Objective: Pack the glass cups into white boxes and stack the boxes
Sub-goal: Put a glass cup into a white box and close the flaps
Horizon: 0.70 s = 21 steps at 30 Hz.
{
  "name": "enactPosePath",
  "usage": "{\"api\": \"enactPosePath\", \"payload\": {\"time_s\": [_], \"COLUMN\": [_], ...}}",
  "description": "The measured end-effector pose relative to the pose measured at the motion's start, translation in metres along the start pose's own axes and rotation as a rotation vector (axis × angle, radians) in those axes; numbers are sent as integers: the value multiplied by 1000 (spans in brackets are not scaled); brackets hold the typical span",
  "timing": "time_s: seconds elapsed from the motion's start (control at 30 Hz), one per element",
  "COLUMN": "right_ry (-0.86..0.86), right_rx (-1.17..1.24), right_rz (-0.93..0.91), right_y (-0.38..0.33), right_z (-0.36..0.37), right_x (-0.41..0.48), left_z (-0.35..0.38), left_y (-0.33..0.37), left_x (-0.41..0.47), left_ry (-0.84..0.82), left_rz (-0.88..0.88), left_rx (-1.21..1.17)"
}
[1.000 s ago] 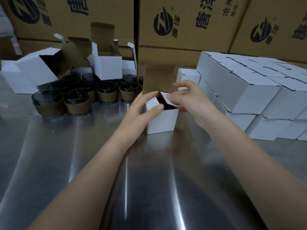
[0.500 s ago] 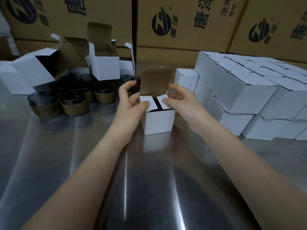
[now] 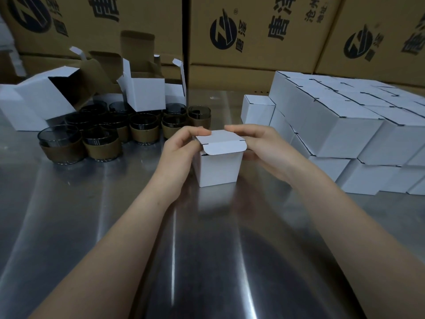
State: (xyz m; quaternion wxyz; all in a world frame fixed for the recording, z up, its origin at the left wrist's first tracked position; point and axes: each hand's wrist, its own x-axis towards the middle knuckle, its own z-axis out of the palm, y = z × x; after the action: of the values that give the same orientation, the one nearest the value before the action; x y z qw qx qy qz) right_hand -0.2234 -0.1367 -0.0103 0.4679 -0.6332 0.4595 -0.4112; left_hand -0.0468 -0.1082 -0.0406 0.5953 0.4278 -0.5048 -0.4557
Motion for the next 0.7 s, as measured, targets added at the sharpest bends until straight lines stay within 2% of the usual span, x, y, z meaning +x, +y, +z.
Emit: {"api": "enactPosePath", "payload": {"time_s": [0.2,0.33,0.53,0.7], "right_ry": [-72,-157,-213,-165], "right_rx": [61,-1,-161,-204], "right_rz": [90,32,-30,-68], "right_y": [-6,-1,1,3], "right_z": [-7,-13,-19,-17], "right_x": [-3,-7,-9,-8], "left_z": [-2,-5,-15,-17], "left_y": [-2,-5,-10,-12], "left_x": [2,6,-1,0], "left_ry": [-9,-58,-256,-237], "left_rz": [-27,-98,-11,44], "left_rx": [-70,-119,82,24]}}
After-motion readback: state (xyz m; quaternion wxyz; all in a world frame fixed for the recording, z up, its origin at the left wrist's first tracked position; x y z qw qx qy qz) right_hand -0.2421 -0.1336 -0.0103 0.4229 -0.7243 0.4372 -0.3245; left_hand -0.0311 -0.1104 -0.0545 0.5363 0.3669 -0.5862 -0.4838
